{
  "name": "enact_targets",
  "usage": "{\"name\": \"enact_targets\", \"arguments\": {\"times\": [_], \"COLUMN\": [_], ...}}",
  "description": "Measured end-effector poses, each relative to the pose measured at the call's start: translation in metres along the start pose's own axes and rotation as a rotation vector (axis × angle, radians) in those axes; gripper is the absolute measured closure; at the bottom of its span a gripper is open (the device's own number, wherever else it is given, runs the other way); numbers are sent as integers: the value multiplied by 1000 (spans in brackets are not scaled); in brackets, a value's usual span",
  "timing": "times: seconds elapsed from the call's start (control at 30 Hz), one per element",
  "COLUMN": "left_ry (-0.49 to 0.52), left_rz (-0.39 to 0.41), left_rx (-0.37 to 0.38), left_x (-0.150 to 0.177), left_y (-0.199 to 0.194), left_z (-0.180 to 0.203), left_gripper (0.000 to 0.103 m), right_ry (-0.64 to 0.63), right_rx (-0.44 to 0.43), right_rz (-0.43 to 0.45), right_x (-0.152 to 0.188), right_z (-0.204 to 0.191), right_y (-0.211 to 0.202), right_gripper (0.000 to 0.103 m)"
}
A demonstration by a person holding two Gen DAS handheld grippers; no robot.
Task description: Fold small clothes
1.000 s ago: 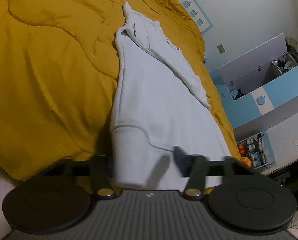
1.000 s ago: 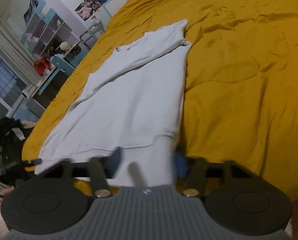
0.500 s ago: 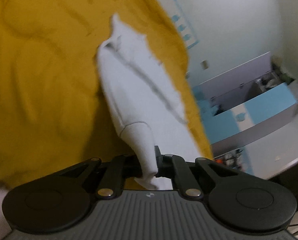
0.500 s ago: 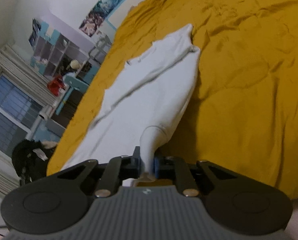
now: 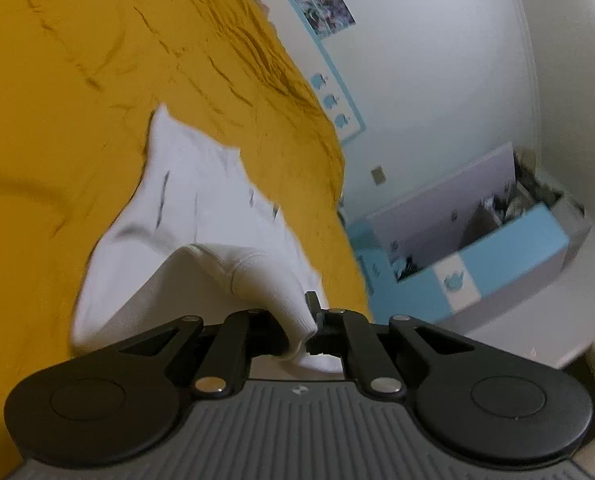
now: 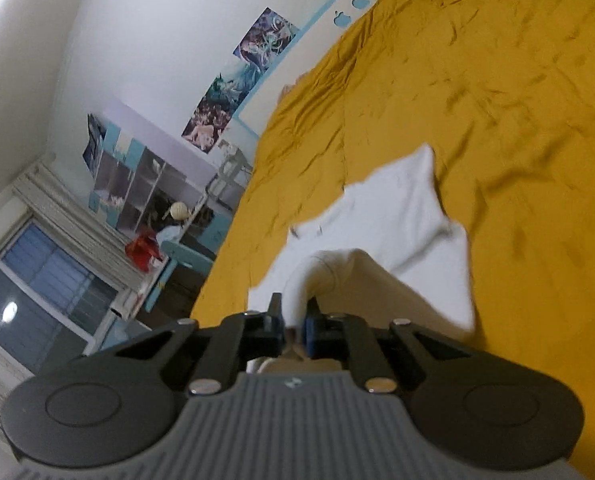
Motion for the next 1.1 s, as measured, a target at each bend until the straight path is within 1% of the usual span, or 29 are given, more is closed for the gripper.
{"name": "enact_targets", "arguments": {"times": [0.13,0.2,0.27,0.37,0.5,0.57,0.6,0.63,0.67,0.7,0.77,0.8,0.83,0.9,0.93,0.97,1.0,1.03,1.07,1.1], "left_ry": [10,16,30,59,36,16,5,0,-7,-17,-43,-42,-13,57,111,156,197,224,230,232], "left_rz": [23,24,7,-25,-31,-46,-58,-85,-91,-101,-114,-112,-108,-88,-72,-57,-43,-29,-30,-46], "left_rx": [37,17,1,-36,-97,-144,-171,-217,-274,-305,-293,-277,-265,-286,-305,-321,-325,-319,-312,-310], "left_x": [-43,-64,-82,-101,-122,-131,-135,-138,-140,-141,-141,-141,-143,-148,-149,-156,-158,-157,-154,-148], "left_y": [42,64,83,113,144,158,165,173,175,176,174,170,165,151,140,133,124,114,104,97], "left_z": [-13,-27,-40,-60,-97,-121,-134,-150,-163,-172,-176,-173,-164,-148,-136,-127,-117,-107,-98,-93], "left_gripper": [95,96,96,96,96,95,93,88,85,85,82,81,77,69,59,50,46,40,39,39], "right_ry": [-16,-20,-29,-29,-14,-12,9,32,46,50,49,51,67,76,56,24,-28,-85,-150,-200], "right_rx": [37,57,88,114,161,193,210,240,280,319,376,373,341,307,304,307,318,330,349,360], "right_rz": [24,24,29,22,4,-16,-28,-20,-8,1,50,75,86,83,78,73,69,69,74,81], "right_x": [-54,-74,-91,-109,-129,-138,-141,-144,-147,-149,-154,-156,-157,-153,-149,-145,-139,-132,-124,-116], "right_z": [-12,-12,-12,-9,3,10,16,23,31,39,48,52,54,56,55,53,48,42,36,32], "right_y": [52,78,107,151,212,241,258,270,281,289,292,288,281,266,255,247,236,225,213,202], "right_gripper": [99,99,99,99,99,99,99,96,91,78,59,58,58,58,58,58,58,58,57,55]}}
Point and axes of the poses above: each gripper's, at about its wrist camera, not at the fingertips, and y roughly the way its jaws point, z to its right, x to its underside, the point moved 8 cm from there along y, roughly the way its jaws point, and after that the axes turned 15 degrees about x, right-handed, at the moved point
